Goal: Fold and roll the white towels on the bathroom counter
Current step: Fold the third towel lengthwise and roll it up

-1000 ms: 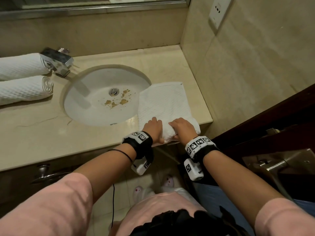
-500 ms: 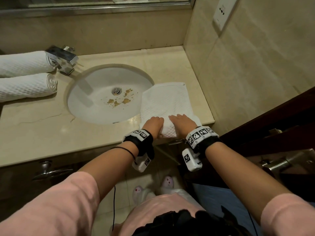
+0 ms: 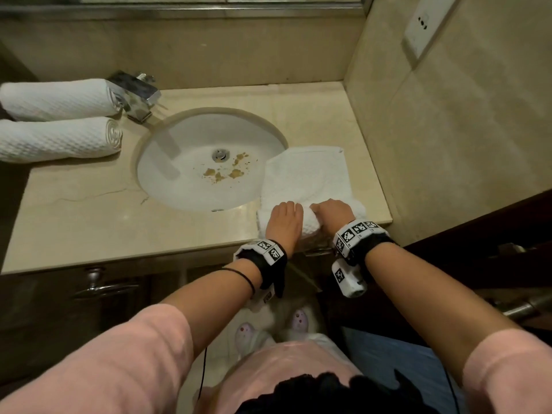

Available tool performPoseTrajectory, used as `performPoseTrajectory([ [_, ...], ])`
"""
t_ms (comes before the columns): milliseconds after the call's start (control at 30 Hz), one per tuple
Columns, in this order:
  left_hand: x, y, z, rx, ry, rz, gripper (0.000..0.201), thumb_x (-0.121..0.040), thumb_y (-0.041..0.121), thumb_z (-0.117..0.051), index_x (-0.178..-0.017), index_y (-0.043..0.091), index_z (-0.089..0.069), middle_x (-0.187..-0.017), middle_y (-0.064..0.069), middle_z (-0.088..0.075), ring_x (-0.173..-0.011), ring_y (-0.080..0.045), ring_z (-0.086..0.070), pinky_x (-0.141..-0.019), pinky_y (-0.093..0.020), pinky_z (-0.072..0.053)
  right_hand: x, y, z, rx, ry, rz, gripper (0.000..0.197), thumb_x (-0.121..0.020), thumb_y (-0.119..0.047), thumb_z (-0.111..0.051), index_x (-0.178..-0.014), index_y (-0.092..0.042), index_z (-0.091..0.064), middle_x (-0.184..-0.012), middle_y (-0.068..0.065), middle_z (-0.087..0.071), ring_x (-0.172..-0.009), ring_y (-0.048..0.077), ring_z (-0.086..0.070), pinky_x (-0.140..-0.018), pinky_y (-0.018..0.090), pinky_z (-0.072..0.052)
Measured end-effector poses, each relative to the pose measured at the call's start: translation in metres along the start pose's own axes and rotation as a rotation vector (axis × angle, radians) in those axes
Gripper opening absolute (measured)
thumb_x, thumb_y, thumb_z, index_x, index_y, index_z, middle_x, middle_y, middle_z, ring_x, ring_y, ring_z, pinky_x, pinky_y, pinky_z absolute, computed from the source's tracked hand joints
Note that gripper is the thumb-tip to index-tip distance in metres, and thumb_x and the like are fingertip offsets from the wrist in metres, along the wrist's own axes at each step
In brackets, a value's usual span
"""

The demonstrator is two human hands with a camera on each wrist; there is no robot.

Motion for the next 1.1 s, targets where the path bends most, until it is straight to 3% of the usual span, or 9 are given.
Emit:
performPoseTrajectory([
  [33, 0.002, 0.001, -0.002, -0.020, 0.039, 0.001, 0.037, -0.070, 0.008, -0.066, -0.107, 0.008, -0.060, -0.099, -0.008, -0.059, -0.088, -0.024, -0.056, -0.078, -0.030, -0.043, -0.003, 0.001, 0.004, 0.012, -0.032, 0.001, 0.030, -0.090, -0.007, -0.055, -0.120, -0.011, -0.057, -0.102, 0.009, -0.066, -0.095, 0.026, -0.063, -0.067, 0.029, -0.043],
  [100, 0.001, 0.001, -0.003, -0.032, -0.018, -0.011, 0.036, -0.081, 0.000, -0.043, -0.116, 0.005, -0.050, -0.112, -0.012, -0.054, -0.102, -0.029, -0.051, -0.088, -0.034, -0.038, -0.008, 0.001, 0.010, 0.002, -0.086, -0.017, 0.027, -0.088, -0.007, -0.059, -0.114, -0.011, -0.062, -0.103, 0.009, -0.066, -0.097, 0.027, -0.063, -0.068, 0.029, -0.043],
  [133, -0.004, -0.002, -0.004, -0.037, -0.007, -0.029, 0.035, -0.083, -0.001, -0.041, -0.118, 0.004, -0.046, -0.117, -0.014, -0.052, -0.106, -0.030, -0.049, -0.090, -0.035, -0.035, -0.010, 0.002, 0.011, -0.022, -0.110, -0.031, 0.026, -0.086, -0.007, -0.062, -0.111, -0.011, -0.065, -0.102, 0.009, -0.066, -0.096, 0.027, -0.064, -0.069, 0.029, -0.044],
  [333, -0.021, -0.016, 0.010, 0.020, -0.108, -0.130, 0.053, -0.077, 0.018, -0.072, -0.122, 0.007, -0.045, -0.121, -0.013, -0.053, -0.111, -0.030, -0.051, -0.089, -0.037, -0.039, -0.014, 0.005, 0.024, -0.149, -0.236, -0.072, 0.027, -0.062, -0.016, -0.081, -0.084, -0.016, -0.067, -0.079, 0.002, -0.068, -0.073, 0.021, -0.067, -0.069, 0.030, -0.056],
  [467, -0.025, -0.021, 0.013, 0.097, -0.181, -0.197, 0.061, -0.070, 0.026, -0.079, -0.120, 0.011, -0.048, -0.117, -0.010, -0.058, -0.105, -0.027, -0.057, -0.090, -0.037, -0.046, -0.038, 0.023, -0.005, -0.182, -0.326, -0.071, 0.047, -0.033, -0.035, -0.087, -0.069, -0.025, -0.059, -0.062, -0.005, -0.066, -0.056, 0.014, -0.065, -0.061, 0.033, -0.058],
  [700, -0.038, -0.020, 0.021, 0.086, -0.318, -0.259, 0.055, -0.066, 0.025, -0.082, -0.113, 0.015, -0.054, -0.107, -0.005, -0.063, -0.096, -0.024, -0.062, -0.086, -0.037, -0.052, -0.013, 0.020, 0.010, -0.274, -0.298, -0.050, 0.044, -0.051, -0.027, -0.088, -0.087, -0.020, -0.064, -0.085, -0.002, -0.067, -0.081, 0.020, -0.066, -0.077, 0.038, -0.057],
  [833, -0.050, -0.024, 0.024, 0.052, -0.356, -0.286, 0.055, -0.068, 0.031, -0.080, -0.115, 0.017, -0.054, -0.110, -0.005, -0.062, -0.105, -0.024, -0.054, -0.090, -0.036, -0.047, 0.001, 0.019, 0.007, -0.279, -0.163, -0.083, 0.061, -0.063, -0.027, -0.085, -0.116, -0.017, -0.054, -0.107, 0.002, -0.062, -0.099, 0.022, -0.061, -0.084, 0.037, -0.053],
  [967, -0.054, -0.021, 0.020, -0.076, -0.302, -0.287, 0.064, -0.069, 0.044, -0.077, -0.120, 0.016, -0.052, -0.116, -0.007, -0.057, -0.109, -0.026, -0.045, -0.093, -0.036, -0.039, 0.004, 0.016, -0.001, -0.321, -0.149, -0.076, 0.062, -0.069, -0.025, -0.082, -0.122, -0.015, -0.051, -0.114, 0.004, -0.061, -0.104, 0.023, -0.059, -0.089, 0.038, -0.051],
  [1100, -0.033, -0.011, 0.012, -0.141, -0.075, -0.263, 0.074, -0.071, 0.029, -0.076, -0.132, 0.008, -0.040, -0.129, -0.012, -0.041, -0.114, -0.029, -0.042, -0.097, -0.035, -0.037, -0.004, 0.029, 0.011, -0.389, -0.193, -0.065, 0.051, -0.066, -0.023, -0.084, -0.111, -0.018, -0.062, -0.108, 0.001, -0.065, -0.100, 0.021, -0.060, -0.089, 0.037, -0.050],
])
Point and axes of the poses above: each hand's wrist, its own x-axis away from the middle knuckle, its own z-axis out of the back of the hand, y = z × x, the point moved 1 cm from there along -x, towards the middle knuckle
